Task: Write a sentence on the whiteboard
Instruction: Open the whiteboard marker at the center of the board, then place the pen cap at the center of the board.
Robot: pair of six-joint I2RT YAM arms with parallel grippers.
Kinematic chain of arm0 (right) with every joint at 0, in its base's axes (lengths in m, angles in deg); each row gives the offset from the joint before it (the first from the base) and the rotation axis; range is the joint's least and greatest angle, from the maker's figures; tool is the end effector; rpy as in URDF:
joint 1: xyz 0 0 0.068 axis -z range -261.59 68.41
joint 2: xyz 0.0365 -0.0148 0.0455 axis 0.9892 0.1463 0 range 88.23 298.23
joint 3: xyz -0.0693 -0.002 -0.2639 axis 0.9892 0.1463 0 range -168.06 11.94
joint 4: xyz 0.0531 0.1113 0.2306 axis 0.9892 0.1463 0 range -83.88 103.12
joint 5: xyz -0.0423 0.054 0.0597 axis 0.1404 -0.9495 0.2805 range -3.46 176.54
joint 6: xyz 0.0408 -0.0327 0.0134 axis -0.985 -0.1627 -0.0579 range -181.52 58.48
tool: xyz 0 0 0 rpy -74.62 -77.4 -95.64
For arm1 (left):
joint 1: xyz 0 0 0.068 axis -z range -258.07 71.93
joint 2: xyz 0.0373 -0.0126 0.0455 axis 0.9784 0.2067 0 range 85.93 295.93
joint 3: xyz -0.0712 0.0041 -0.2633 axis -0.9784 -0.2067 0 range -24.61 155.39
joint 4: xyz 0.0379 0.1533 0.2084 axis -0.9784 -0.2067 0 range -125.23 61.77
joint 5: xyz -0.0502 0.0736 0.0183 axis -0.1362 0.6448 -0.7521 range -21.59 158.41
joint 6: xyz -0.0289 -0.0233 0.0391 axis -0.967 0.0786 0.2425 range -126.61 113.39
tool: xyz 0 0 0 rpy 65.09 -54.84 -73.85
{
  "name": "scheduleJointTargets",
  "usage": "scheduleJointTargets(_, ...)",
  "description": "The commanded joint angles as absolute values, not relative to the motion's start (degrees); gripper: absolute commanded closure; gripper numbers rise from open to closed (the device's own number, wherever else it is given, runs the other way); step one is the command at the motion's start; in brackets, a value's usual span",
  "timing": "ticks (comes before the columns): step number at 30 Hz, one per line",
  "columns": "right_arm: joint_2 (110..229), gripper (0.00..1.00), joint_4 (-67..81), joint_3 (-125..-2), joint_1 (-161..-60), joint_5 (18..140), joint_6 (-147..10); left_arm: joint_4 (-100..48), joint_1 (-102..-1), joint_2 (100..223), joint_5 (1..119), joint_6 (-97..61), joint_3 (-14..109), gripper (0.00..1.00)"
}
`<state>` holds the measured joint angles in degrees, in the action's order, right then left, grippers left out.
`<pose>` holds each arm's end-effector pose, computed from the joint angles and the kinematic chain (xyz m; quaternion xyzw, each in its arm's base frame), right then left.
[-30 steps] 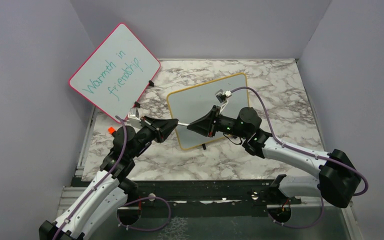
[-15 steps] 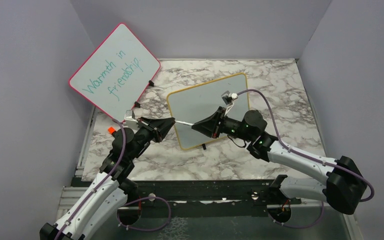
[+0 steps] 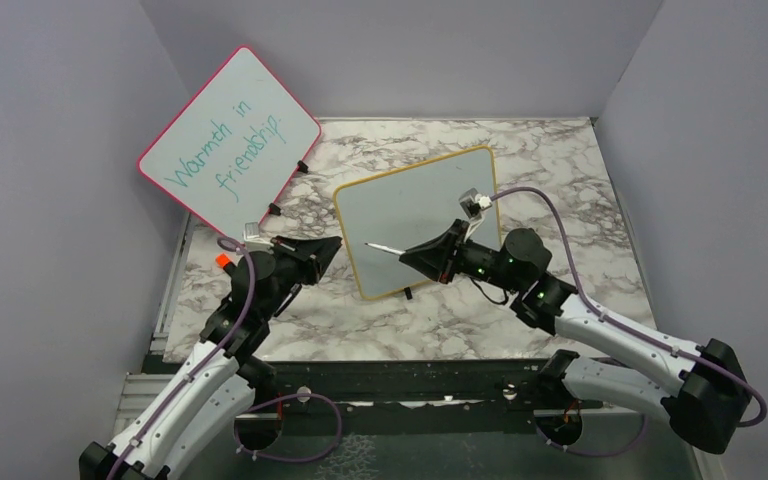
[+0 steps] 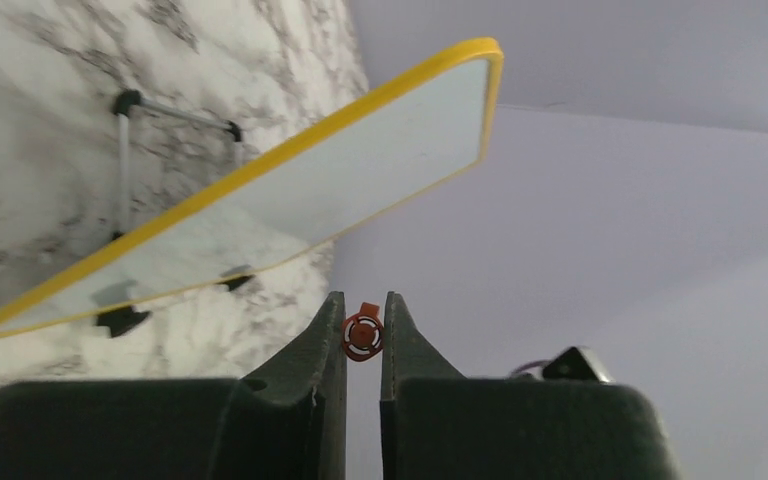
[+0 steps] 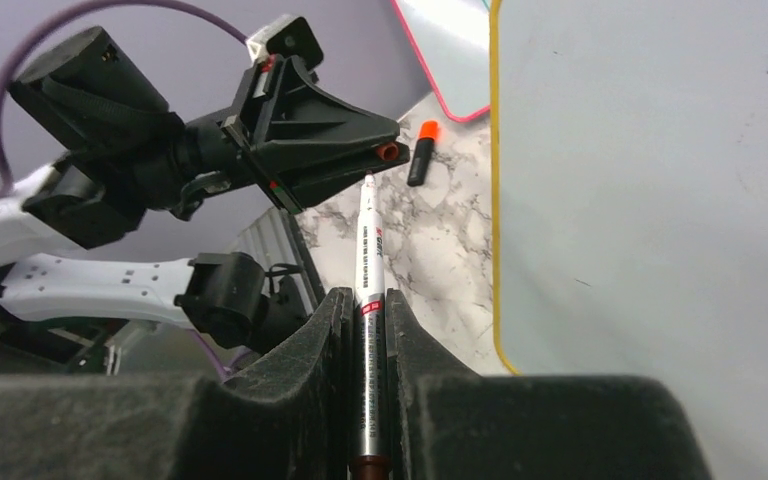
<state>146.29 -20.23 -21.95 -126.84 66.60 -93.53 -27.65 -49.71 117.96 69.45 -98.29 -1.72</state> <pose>0.1574 0.1761 0.2960 -0.2026 0.6641 0.5367 0.4793 0.1377 -0.0736 0.2575 -0.4028 0.6419 -0.5617 0.3319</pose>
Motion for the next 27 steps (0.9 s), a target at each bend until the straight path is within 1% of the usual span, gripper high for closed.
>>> scheduleJointTargets(1,143.5,1.00,-12.0,-24.1,-126.7,70.8,-87.8,-41.1,-49.8,119.4,74.9,-85.6,4.3,1.00)
scheduleJointTargets(8,140.3,0.99,0.5,-29.0,-126.7,76.5,-80.6,-57.2,-49.8,126.6,77.8,-70.0,12.4,1.00)
scheduleJointTargets(16,137.3,0.99,8.1,-31.9,-126.7,80.1,-75.3,-61.7,-50.4,139.0,73.8,-60.3,15.5,1.00)
scheduleJointTargets(24,135.0,0.99,11.5,-33.0,-126.7,82.0,-72.1,-63.9,-58.2,150.1,66.7,-47.4,19.1,0.99)
scheduleJointTargets(27,134.7,0.99,11.6,-33.0,-126.7,82.0,-71.8,-67.0,-60.0,156.1,66.6,-42.4,21.8,0.99)
